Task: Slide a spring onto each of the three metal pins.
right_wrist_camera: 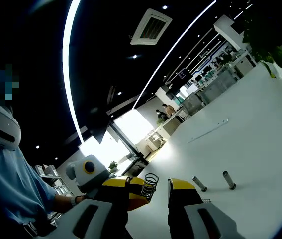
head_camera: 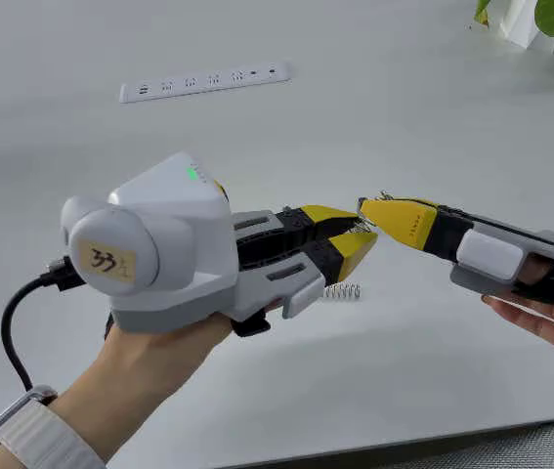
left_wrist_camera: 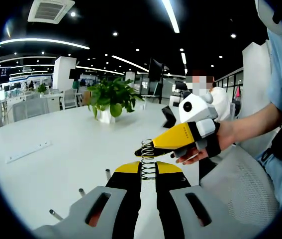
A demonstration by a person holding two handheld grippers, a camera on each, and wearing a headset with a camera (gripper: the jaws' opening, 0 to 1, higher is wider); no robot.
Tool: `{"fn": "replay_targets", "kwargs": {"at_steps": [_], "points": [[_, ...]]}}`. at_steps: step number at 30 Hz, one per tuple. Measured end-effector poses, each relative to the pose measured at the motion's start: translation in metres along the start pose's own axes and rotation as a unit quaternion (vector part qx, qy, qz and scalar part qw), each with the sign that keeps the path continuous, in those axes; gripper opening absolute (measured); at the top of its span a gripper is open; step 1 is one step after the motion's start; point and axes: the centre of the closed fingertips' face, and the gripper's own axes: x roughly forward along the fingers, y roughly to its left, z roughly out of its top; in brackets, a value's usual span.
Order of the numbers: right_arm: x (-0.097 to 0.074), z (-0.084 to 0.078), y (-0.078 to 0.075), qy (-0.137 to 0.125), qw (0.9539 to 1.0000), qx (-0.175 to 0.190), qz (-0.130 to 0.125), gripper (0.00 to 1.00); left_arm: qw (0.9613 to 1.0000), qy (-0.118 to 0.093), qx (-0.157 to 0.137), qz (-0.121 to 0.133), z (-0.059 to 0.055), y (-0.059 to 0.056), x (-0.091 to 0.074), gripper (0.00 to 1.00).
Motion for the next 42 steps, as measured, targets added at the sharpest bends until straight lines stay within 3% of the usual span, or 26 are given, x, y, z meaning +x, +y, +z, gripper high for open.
{"fn": "replay_targets", "kwargs": {"at_steps": [8, 16, 22, 33, 39, 40, 42], "points": [[-0.001, 0.002, 0.002, -0.004, 1.0, 0.0, 0.005, 0.07, 1.0, -0.006, 0.002, -0.003, 0.003, -0.002, 0.001, 0.07], [-0.001, 0.0, 0.004, 0.01, 0.9996, -0.025, -0.004, 0.07, 1.0, 0.002, 0.001, -0.005, 0.0, -0.002, 0.001, 0.07], [0.001, -0.003, 0.005, 0.035, 0.996, -0.081, -0.018, 0.06, 0.9999, 0.014, 0.003, -0.006, -0.003, -0.002, 0.002, 0.07], [0.006, -0.007, 0.01, 0.082, 0.977, -0.193, -0.038, 0.06, 0.9997, 0.025, 0.002, -0.004, -0.006, 0.0, 0.003, 0.07], [0.007, -0.008, 0.012, 0.105, 0.9626, -0.246, -0.044, 0.06, 0.9996, 0.026, 0.002, -0.006, -0.006, 0.0, 0.003, 0.06], [0.007, -0.009, 0.012, 0.111, 0.9583, -0.26, -0.044, 0.06, 0.9996, 0.026, 0.001, -0.007, -0.006, -0.001, 0.003, 0.06], [0.007, -0.009, 0.012, 0.112, 0.9576, -0.261, -0.045, 0.06, 0.9996, 0.026, 0.002, -0.007, -0.006, -0.001, 0.003, 0.06]]}}
